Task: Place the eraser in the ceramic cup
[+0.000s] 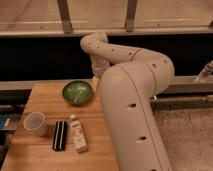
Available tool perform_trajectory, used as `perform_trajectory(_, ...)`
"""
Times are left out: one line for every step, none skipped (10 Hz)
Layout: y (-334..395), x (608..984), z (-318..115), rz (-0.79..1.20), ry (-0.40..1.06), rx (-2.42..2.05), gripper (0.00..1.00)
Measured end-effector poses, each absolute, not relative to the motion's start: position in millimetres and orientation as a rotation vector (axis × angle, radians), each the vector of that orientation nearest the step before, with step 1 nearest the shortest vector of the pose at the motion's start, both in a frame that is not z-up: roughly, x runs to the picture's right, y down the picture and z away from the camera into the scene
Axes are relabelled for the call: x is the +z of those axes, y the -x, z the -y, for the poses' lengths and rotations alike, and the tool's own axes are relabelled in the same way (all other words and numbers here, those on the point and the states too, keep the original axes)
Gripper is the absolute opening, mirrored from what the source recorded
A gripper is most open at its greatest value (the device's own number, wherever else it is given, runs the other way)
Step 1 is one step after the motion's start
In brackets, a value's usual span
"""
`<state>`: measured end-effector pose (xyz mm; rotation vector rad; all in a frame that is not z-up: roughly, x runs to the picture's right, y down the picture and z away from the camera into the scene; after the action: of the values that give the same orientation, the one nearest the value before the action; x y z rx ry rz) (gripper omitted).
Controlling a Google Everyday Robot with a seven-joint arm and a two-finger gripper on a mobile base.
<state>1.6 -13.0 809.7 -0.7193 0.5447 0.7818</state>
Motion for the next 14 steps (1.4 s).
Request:
perform_trajectory(1, 805, 12, -0.534, 0.724, 0.788, 0.8)
perform_trajectory(6, 799, 9, -0.515, 0.735, 0.795, 0.8)
perform_trajectory(8, 798, 9, -0.513, 0.736, 0.793, 0.8)
perform_trajectory(9, 798, 9, -0.511, 0.736, 0.792, 0.8)
perform_trajectory(9, 798, 9, -0.512, 0.736, 0.793, 0.8)
perform_trajectory(7, 798, 9, -0.512, 0.736, 0.795, 0.8)
perform_trajectory(8, 799, 9, -0.512, 0.737, 0.796, 0.8)
perform_trajectory(9, 799, 9, -0.512, 0.739, 0.795, 0.8)
perform_trajectory(9, 799, 9, -0.515, 0.738, 0.789, 0.8)
perform_trajectory(14, 796, 4, -0.516, 0.742, 0.773, 0.8)
perform_trajectory(21, 792, -1, -0.515, 0.746, 0.763, 0.8)
perform_trajectory(33, 782, -14, -0.512, 0.752, 0.754, 0.8)
perform_trajectory(44, 772, -27, -0.504, 0.757, 0.749, 0.8)
perform_trajectory(54, 763, -37, -0.489, 0.764, 0.747, 0.8)
